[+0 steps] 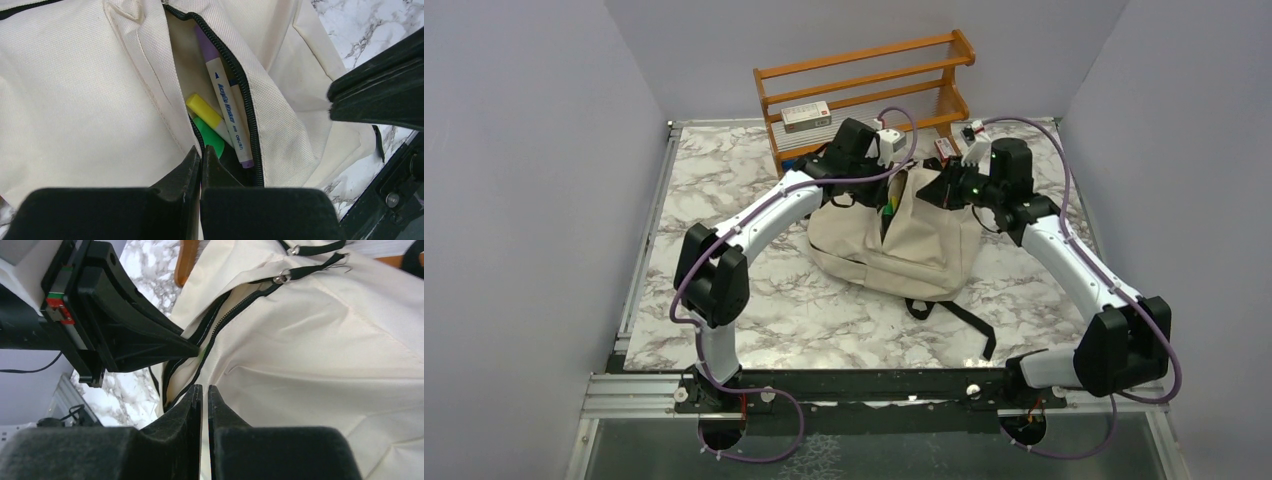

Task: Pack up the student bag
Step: Adjust the student bag at the center of the board, then zip the student bag at the center of the board.

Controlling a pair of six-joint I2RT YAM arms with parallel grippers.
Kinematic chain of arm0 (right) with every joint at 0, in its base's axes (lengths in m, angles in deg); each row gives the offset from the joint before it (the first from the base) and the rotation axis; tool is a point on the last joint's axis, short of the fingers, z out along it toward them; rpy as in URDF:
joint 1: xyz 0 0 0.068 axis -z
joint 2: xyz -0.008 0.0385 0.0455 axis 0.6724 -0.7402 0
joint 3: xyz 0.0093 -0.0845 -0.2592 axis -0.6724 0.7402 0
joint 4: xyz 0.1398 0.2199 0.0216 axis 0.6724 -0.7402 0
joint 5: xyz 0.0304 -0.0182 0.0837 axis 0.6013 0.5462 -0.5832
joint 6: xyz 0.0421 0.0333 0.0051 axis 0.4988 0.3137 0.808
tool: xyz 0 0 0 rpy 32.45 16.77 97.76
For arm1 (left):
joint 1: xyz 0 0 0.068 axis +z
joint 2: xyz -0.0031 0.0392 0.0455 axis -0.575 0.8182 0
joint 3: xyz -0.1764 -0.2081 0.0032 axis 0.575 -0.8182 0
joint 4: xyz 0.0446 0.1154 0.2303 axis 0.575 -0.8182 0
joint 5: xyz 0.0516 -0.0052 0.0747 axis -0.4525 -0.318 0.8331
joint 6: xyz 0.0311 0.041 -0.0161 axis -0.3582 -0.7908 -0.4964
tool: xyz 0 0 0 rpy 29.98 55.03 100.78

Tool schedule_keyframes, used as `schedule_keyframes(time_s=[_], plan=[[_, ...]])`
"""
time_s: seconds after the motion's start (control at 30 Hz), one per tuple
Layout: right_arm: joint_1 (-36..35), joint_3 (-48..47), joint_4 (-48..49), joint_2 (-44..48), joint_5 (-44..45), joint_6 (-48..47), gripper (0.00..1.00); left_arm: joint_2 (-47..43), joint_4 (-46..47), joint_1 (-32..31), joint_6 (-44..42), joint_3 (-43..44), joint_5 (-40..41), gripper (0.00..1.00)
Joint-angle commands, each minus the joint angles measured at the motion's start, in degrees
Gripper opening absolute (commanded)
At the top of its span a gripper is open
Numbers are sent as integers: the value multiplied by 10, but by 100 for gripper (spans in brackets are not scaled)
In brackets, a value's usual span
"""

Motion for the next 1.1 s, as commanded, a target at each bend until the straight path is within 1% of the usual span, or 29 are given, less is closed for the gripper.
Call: schedule_keyframes(time_s=[0.0,0.13,0.2,0.4,0.6,0.67,0.73,0.83,0.9,1.03,1.07], plan=[[-4,5,14,-48,-79,4,12,-33,25,2,7,-9,3,0],[-12,5,26,-83,-86,3,14,-40,31,5,2,-26,10,0],[-14,-15,-5,-95,-80,-12,17,-43,31,7,7,-29,2,0],[-15,-48,-63,-83,4,-51,24,-51,40,12,9,-44,-1,0],[-15,-63,-70,-42,116,-54,33,-55,47,14,10,-54,-3,0],[-15,-62,-58,-35,137,-49,35,-56,49,14,11,-57,-4,0],[-15,-70,-51,-40,139,-47,32,-57,49,15,9,-60,-6,0],[-15,-91,-47,-69,118,-49,23,-56,51,15,8,-64,-7,0],[-15,-102,-38,-89,101,-49,19,-54,51,15,9,-63,-11,0],[-15,-111,-5,-127,53,-49,17,-54,52,15,7,-65,-10,0],[-15,-120,-10,-141,37,-50,16,-55,52,16,7,-66,-10,0]])
